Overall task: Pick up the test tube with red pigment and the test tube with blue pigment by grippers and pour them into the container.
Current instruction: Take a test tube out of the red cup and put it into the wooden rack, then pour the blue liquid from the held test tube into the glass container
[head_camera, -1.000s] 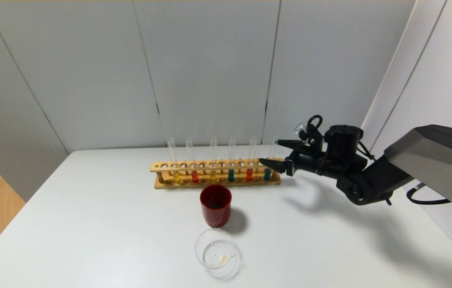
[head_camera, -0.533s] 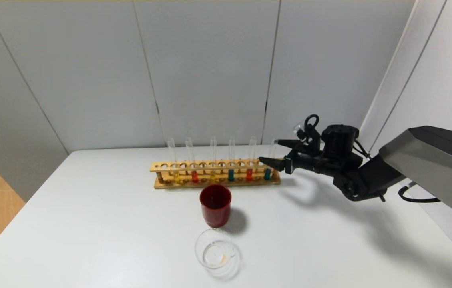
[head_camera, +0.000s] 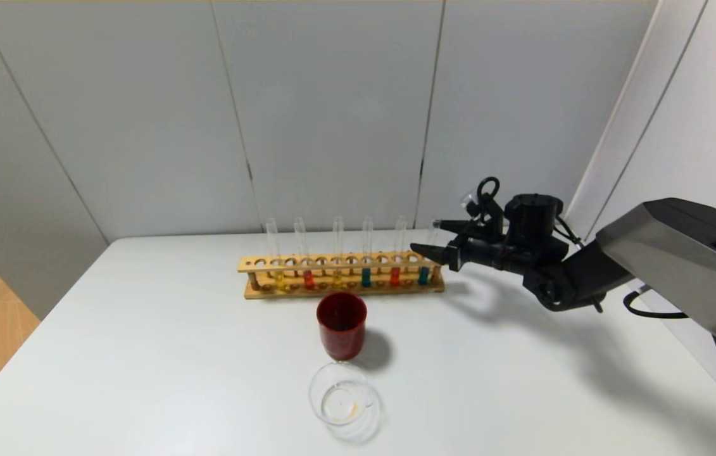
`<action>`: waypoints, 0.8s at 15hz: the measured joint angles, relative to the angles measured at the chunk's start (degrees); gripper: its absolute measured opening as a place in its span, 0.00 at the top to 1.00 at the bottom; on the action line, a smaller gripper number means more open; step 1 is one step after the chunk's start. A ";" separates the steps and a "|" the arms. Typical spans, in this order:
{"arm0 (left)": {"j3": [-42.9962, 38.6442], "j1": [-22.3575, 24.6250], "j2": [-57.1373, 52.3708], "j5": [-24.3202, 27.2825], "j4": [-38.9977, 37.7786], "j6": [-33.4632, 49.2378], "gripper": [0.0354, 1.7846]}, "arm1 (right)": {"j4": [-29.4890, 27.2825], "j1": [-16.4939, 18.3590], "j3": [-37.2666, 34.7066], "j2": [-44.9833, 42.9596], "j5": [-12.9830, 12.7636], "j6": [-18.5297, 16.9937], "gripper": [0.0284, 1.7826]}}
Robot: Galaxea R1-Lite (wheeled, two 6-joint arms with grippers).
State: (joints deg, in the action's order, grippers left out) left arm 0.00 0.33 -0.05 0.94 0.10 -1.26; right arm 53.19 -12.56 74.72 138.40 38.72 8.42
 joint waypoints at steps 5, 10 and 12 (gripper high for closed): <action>0.00 0.00 0.00 0.00 0.00 0.00 0.02 | 0.00 -1.63 0.59 0.24 -0.05 0.04 0.70; 0.00 0.00 0.00 0.02 0.00 -0.01 0.02 | 0.22 -1.90 0.37 0.27 -0.24 0.11 0.79; 0.00 0.00 0.00 0.02 -0.02 -0.04 0.02 | 0.28 -1.91 0.34 0.27 -0.30 0.06 0.79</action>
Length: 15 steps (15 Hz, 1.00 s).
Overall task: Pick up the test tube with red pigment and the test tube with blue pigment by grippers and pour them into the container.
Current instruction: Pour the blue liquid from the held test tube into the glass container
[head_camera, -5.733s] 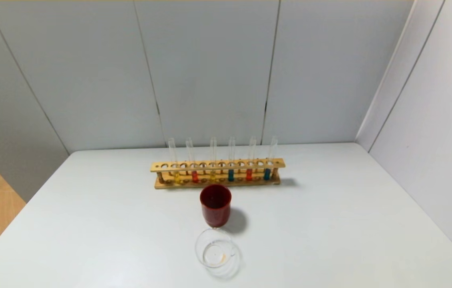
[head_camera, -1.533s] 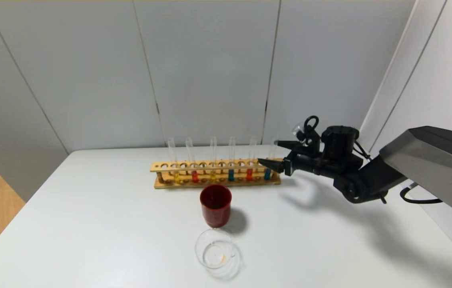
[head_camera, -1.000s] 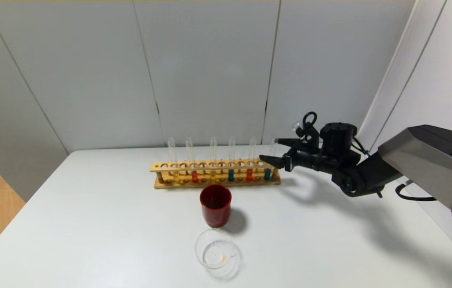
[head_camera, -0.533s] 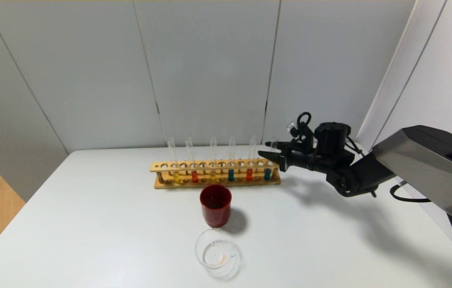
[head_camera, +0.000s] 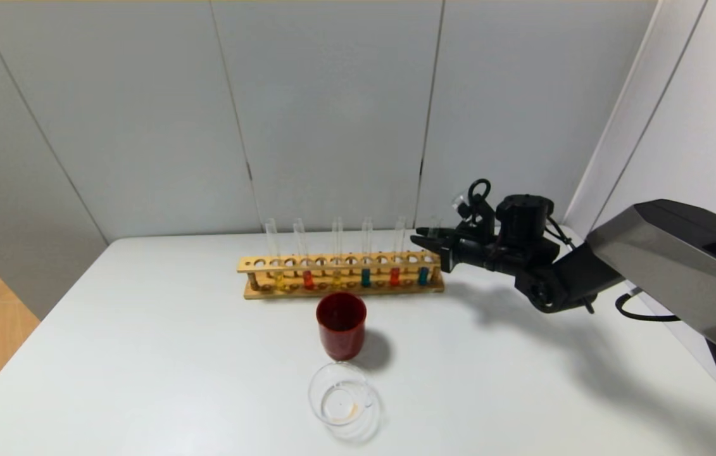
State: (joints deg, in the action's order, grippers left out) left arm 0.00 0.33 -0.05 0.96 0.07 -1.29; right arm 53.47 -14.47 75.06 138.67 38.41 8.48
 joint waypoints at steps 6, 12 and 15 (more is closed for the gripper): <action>0.00 0.00 0.00 0.00 0.02 0.02 0.02 | -0.57 0.11 2.58 -2.06 -3.22 -1.22 0.79; 0.00 0.00 0.00 0.00 0.02 0.04 0.02 | -8.94 1.50 11.24 -11.17 -4.21 -4.41 0.79; 0.00 0.02 0.00 0.00 0.02 0.04 0.02 | -15.65 2.95 14.87 -17.01 -4.18 -5.95 0.79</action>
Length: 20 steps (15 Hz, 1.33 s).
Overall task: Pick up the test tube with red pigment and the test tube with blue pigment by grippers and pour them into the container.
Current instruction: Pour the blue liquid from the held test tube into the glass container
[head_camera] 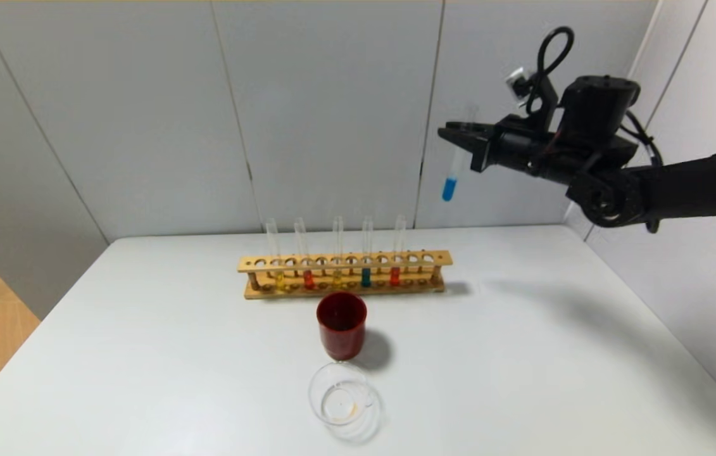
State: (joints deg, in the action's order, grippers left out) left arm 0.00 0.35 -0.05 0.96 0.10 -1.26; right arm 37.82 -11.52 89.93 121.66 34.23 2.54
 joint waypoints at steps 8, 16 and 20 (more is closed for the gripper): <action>0.00 -0.05 0.00 -0.02 0.00 0.00 0.02 | -8.08 2.79 -14.68 -18.10 0.02 -0.23 0.79; 0.00 -0.02 0.00 0.00 0.00 -0.01 0.02 | -8.16 -0.74 -46.82 -36.35 0.00 11.46 0.79; 0.00 -0.02 0.00 0.00 0.00 -0.01 0.02 | -8.11 -9.89 -53.36 -37.79 -0.15 17.94 0.79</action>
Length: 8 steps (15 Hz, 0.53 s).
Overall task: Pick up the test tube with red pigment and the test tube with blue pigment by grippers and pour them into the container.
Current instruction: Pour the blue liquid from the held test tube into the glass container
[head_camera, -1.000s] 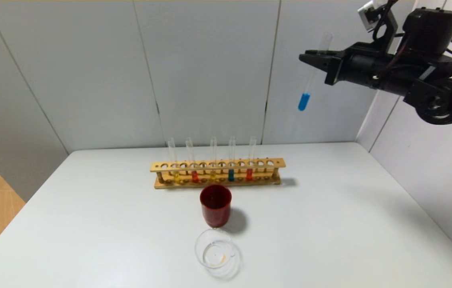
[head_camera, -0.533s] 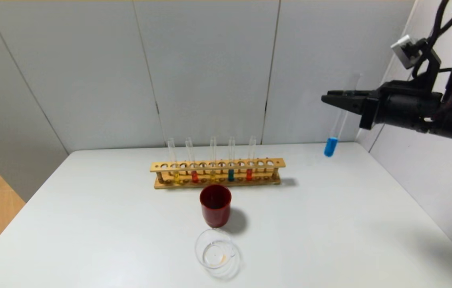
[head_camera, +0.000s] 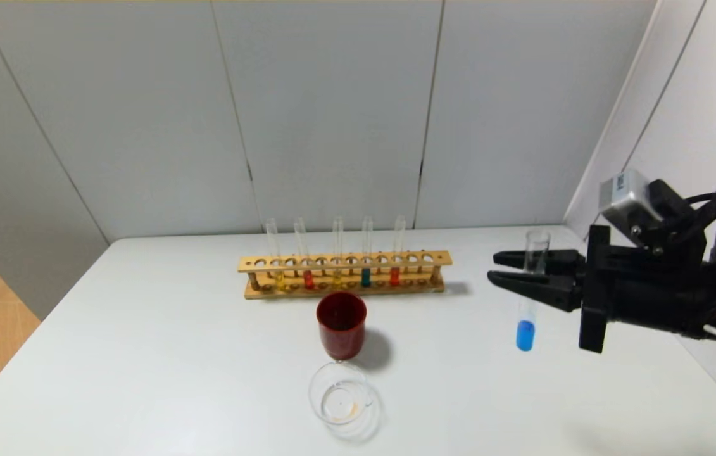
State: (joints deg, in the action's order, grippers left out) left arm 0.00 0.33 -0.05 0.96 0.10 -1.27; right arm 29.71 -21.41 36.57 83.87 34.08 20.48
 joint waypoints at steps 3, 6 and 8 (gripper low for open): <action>0.00 0.00 0.00 0.00 0.00 0.01 0.02 | -0.02 -3.51 -1.85 2.57 -0.21 6.25 0.79; 0.00 -0.02 0.00 -0.02 0.00 0.01 0.02 | 0.17 -6.16 -2.18 6.60 -4.49 11.81 0.79; 0.00 0.00 0.00 -0.02 0.00 0.04 0.02 | 0.35 -8.08 -1.10 10.14 -8.64 15.15 0.79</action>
State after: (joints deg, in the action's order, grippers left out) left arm 0.00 0.33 -0.05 0.94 0.10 -1.23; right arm 30.06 -29.49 35.47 94.01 25.44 35.63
